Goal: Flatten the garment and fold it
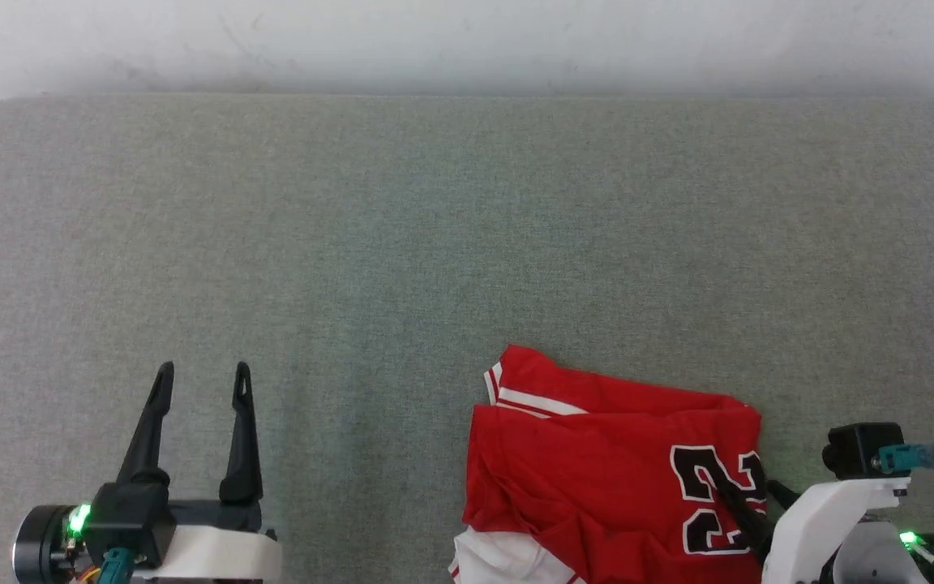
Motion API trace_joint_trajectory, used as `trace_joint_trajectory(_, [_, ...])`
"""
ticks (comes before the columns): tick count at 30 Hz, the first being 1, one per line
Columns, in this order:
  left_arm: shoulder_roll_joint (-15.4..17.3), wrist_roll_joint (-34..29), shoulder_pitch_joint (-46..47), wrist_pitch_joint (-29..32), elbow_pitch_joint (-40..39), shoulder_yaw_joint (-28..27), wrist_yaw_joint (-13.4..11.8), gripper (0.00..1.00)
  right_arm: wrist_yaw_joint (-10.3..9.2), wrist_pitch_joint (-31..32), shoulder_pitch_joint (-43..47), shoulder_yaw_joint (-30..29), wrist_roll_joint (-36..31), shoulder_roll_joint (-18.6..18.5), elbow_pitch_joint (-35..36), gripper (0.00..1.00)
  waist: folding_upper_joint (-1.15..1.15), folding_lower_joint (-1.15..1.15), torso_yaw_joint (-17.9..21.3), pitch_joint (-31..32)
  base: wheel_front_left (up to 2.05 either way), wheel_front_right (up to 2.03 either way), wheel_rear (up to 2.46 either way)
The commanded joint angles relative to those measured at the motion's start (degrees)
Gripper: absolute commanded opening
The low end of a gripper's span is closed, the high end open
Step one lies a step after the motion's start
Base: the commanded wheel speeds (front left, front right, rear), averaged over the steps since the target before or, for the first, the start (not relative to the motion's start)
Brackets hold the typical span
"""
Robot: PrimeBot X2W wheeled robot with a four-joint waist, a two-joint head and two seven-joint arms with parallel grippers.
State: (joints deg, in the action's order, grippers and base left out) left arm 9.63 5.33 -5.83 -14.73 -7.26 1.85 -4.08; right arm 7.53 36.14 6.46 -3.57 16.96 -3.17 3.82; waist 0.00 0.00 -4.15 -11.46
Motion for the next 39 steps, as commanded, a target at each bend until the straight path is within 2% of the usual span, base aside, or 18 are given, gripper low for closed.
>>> trace_joint_trajectory(1, [0.47, -0.82, 1.13, -0.27, 0.18, 0.31, 0.30, 1.00, -0.04, 0.84, -1.16, 0.00, 0.83, 0.22, -1.48, 0.04, 0.00, 0.00, -0.39, -0.13, 0.00, 0.00, 0.00])
trace_joint_trajectory(2, [0.52, -0.97, 1.35, -0.27, 0.25, 0.52, 0.39, 1.00, -0.04, 1.23, -1.43, 0.19, 0.69, 0.23, -2.07, 0.00, 0.00, 0.00, -0.46, -0.05, 0.00, 0.00, 0.00])
trace_joint_trajectory(13, [0.43, -1.11, 1.37, -0.27, -0.31, 0.47, 0.03, 1.00, -0.04, -0.07, -5.51, 1.04, -0.11, -0.11, -0.05, 0.00, 0.00, 0.00, 3.09, 2.57, 0.00, 0.00, 0.00])
trace_joint_trajectory(17, [0.68, -1.18, 1.20, -0.27, -0.74, -0.07, -0.36, 1.00, -0.04, 1.05, -10.00, 2.42, -1.01, -2.83, 0.43, 0.00, 0.00, 0.00, 5.39, 2.76, 0.00, 0.00, 0.00])
trace_joint_trajectory(19, [1.11, -1.25, 1.39, -0.27, -1.23, -0.45, -0.44, 1.00, -0.04, 2.07, -14.09, 3.16, -1.47, -5.71, -0.10, 0.00, 0.00, 0.00, 6.81, 2.12, 0.00, 0.00, 0.00])
trace_joint_trajectory(24, [1.98, -1.46, 2.12, -0.27, -2.23, -0.85, -0.35, 1.00, -0.04, 3.57, -19.16, 2.67, -1.99, -9.34, -1.85, 0.00, 0.00, 0.00, 8.17, -0.02, 0.00, 0.00, 0.00])
trace_joint_trajectory(25, [2.50, -1.54, 2.75, -0.27, -2.79, -1.06, -0.26, 1.00, -0.04, 4.04, -21.46, 1.86, -2.71, -11.29, -3.04, 0.00, 0.00, 0.00, 8.64, -1.51, 0.00, 0.00, 0.00])
trace_joint_trajectory(34, [4.14, -1.71, 5.85, -0.25, -4.72, -1.30, 0.23, 1.00, -0.04, 6.60, -26.35, -4.62, -7.02, -17.94, -6.41, 0.00, 0.00, 0.00, 9.92, -7.98, 0.00, 0.00, 0.00])
trace_joint_trajectory(39, [4.84, -1.69, 7.46, -0.25, -5.73, -1.29, 0.46, 1.00, -0.04, 5.90, -27.38, -7.75, -9.65, -21.04, -7.51, 0.00, 0.00, 0.00, 10.85, -11.17, 0.00, 0.00, 0.00])
